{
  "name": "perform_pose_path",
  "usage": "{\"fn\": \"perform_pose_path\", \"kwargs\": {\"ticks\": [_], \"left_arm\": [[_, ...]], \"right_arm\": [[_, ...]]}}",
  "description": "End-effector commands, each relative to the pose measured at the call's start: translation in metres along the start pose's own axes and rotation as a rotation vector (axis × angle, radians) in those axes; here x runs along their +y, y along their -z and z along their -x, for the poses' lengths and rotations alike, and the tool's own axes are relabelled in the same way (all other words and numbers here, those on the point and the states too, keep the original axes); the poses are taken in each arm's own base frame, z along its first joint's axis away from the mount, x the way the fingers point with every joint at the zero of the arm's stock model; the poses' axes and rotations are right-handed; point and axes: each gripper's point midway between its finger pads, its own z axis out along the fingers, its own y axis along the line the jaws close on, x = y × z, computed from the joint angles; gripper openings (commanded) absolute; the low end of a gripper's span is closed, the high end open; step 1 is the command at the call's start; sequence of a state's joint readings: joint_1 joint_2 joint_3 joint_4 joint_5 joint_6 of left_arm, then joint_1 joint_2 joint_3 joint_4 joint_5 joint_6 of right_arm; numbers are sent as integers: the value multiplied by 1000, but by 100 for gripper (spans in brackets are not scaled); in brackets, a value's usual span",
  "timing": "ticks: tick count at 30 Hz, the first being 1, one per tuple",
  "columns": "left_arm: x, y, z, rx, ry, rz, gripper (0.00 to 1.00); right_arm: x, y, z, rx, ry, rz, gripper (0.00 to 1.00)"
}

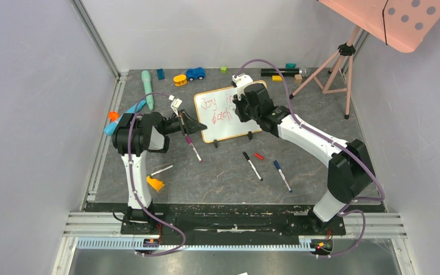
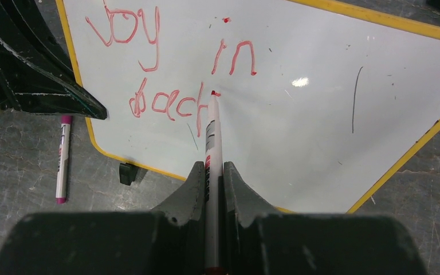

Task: Write a sentence on the whiteboard

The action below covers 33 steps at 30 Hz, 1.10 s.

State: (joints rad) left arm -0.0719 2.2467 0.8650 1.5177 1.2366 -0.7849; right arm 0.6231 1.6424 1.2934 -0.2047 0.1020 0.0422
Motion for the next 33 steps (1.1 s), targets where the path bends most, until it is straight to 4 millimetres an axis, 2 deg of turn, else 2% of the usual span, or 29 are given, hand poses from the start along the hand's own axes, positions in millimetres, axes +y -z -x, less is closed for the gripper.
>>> {"fn": "perform_pose_path", "kwargs": {"ticks": [1, 25, 33], "left_arm": [[-9, 1, -32, 89, -62, -92, 2], [-9, 1, -32, 89, -64, -93, 2], [-9, 1, -32, 88, -63, -91, 2]], "right_arm": [[-5, 0, -1, -6, 7, -14, 0], [-9, -13, -18, 41, 18, -42, 0], [-10, -10, -23, 52, 21, -45, 0]]}}
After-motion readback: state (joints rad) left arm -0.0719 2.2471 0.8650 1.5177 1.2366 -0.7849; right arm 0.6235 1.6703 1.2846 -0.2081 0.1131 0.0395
